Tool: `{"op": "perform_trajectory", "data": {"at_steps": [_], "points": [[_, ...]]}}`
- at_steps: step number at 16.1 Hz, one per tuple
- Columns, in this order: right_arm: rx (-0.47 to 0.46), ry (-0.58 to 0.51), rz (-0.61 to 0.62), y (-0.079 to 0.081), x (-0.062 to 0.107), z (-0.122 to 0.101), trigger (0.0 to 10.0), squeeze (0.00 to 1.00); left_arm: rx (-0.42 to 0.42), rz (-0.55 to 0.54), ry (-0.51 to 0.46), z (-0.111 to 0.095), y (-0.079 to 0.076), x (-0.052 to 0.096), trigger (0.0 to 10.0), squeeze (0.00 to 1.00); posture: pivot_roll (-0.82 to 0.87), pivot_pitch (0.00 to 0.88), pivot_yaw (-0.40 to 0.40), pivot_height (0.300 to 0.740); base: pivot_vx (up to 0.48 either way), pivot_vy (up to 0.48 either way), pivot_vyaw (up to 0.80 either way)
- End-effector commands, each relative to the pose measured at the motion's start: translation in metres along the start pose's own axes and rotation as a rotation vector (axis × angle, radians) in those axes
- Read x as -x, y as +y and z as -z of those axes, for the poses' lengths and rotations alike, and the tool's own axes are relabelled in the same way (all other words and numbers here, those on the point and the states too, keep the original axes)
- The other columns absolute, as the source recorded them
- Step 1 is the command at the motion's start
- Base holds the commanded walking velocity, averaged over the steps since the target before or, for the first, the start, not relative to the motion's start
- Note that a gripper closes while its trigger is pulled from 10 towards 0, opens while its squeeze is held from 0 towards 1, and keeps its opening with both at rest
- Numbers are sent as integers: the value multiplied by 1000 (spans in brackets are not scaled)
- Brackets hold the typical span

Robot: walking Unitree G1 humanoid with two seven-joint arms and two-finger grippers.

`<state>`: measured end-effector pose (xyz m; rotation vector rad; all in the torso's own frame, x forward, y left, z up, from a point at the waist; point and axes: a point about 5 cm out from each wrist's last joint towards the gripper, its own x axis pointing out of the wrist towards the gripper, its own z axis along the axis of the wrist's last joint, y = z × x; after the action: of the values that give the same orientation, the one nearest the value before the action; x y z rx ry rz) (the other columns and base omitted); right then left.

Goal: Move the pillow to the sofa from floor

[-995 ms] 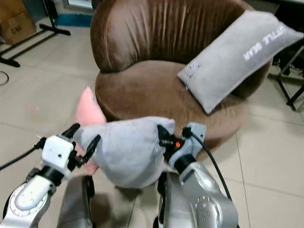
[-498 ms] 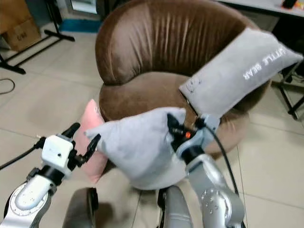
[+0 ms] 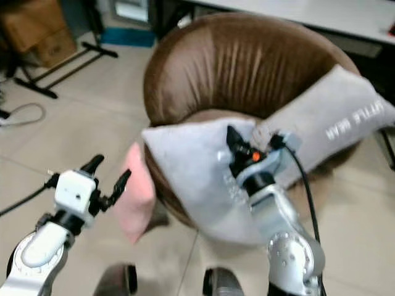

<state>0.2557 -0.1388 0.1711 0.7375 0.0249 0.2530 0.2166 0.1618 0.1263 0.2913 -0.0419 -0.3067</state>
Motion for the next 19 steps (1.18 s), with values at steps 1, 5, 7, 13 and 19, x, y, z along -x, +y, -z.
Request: {"op": "perform_trajectory", "data": {"at_steps": [1,5,7,13,19], "points": [[-37,-66,-32,11,-1,-7,10000,0,-10,-4,1,-1,1,0,10000,0,1,0,-54,707,0,0,0],[-11,-16,89,-10,6,10,10000,0,-23,11,0,-1,-1,-4,10000,0,-3,0,-49,740,0,0,0],[-3,-10,102,-13,8,12,10000,0,-28,13,-4,-1,0,-5,10000,0,-4,0,-47,740,0,0,0],[279,99,117,-14,7,34,10000,0,-14,29,-18,-2,1,-7,10000,0,-5,0,-38,740,0,0,0],[310,95,87,-9,5,41,10000,0,-6,28,-21,-2,3,-7,10000,0,8,0,-45,740,286,0,0]]}}
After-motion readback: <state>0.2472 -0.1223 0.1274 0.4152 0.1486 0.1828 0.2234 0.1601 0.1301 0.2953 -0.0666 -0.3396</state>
